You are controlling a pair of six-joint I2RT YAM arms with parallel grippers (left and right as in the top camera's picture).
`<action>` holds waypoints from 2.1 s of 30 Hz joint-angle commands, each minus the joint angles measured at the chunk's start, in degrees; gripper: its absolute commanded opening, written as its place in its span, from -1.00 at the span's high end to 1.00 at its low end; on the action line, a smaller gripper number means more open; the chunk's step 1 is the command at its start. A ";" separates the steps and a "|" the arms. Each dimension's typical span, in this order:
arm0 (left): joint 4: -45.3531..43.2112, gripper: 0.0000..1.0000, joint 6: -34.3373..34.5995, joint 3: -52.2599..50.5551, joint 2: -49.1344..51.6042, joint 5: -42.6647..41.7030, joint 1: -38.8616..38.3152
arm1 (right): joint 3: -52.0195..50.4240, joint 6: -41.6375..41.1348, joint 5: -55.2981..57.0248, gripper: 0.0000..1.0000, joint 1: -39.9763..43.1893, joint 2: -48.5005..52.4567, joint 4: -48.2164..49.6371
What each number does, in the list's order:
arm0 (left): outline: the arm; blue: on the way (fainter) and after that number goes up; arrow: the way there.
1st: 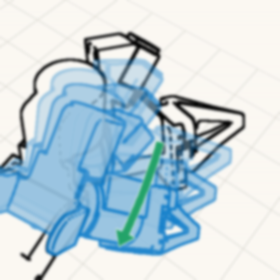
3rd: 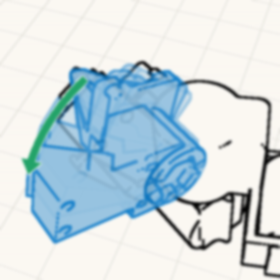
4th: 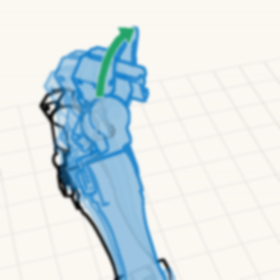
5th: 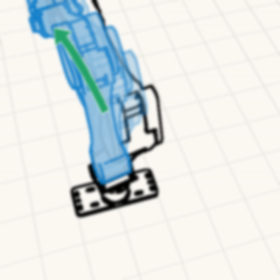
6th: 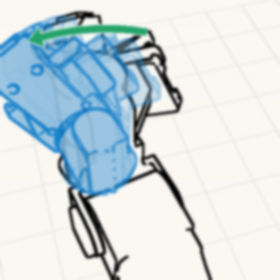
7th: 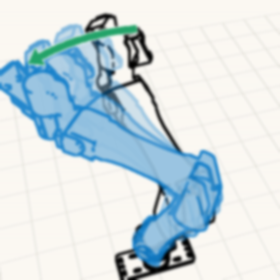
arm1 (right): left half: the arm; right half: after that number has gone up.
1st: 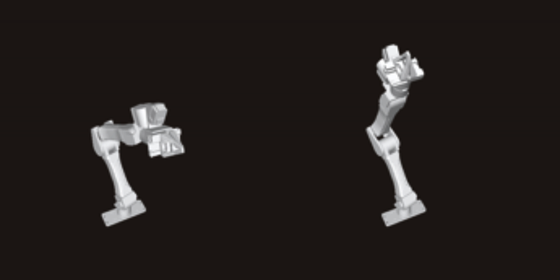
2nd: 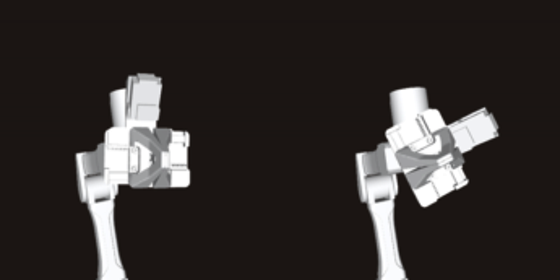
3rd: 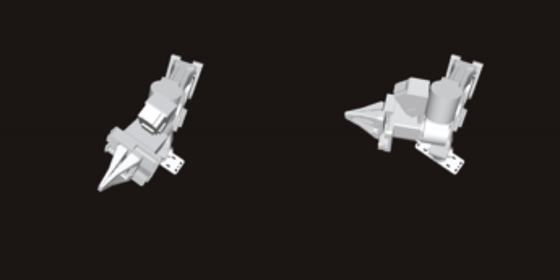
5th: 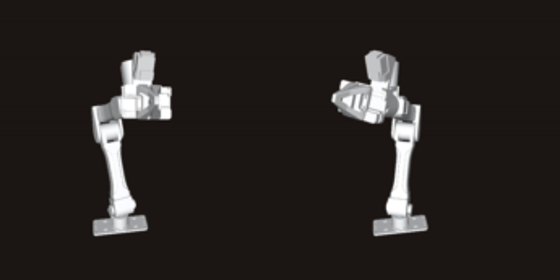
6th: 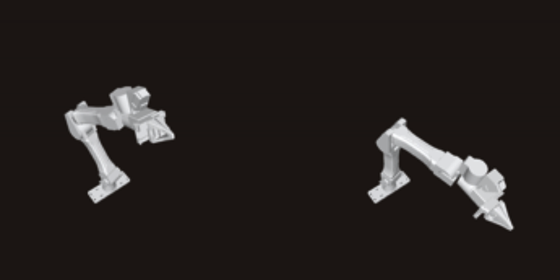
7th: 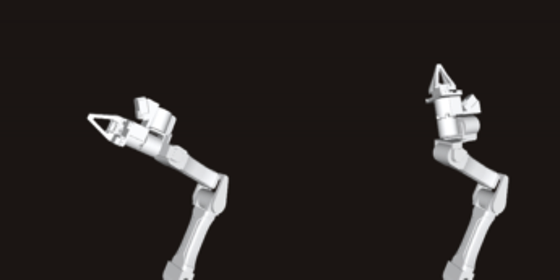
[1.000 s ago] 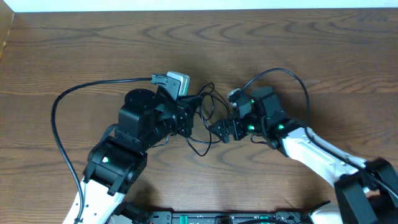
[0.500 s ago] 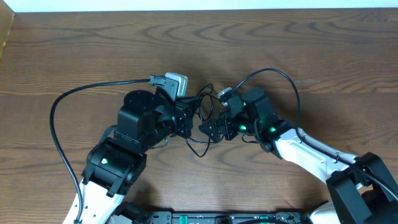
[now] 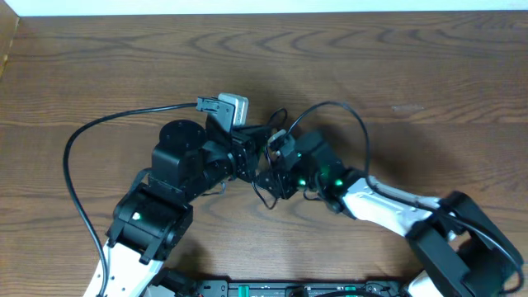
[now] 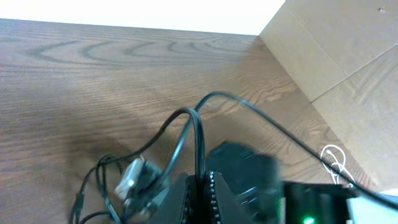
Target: Untangle cables
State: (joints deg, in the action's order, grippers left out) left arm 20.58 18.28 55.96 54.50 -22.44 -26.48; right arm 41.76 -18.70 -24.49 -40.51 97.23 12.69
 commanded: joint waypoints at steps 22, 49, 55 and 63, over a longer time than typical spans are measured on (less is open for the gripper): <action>7.28 0.84 -2.21 0.55 -8.28 27.39 0.04 | -0.26 -4.83 14.25 0.98 14.75 3.50 -18.43; 12.33 0.08 -7.54 0.48 -1.79 12.87 4.55 | 1.20 -1.68 -8.96 0.98 28.11 -21.33 -10.25; 9.33 0.08 -7.54 0.48 5.07 7.10 4.55 | 1.20 -2.03 -16.94 0.98 28.11 -26.71 -12.63; 0.72 0.08 -12.11 0.46 13.40 -5.44 4.55 | 1.20 -2.05 -25.38 0.96 28.17 -27.61 -12.83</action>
State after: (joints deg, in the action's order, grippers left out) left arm 22.59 9.26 55.86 65.84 -20.86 -22.17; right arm 42.06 -20.58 -45.04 -12.64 70.54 -0.19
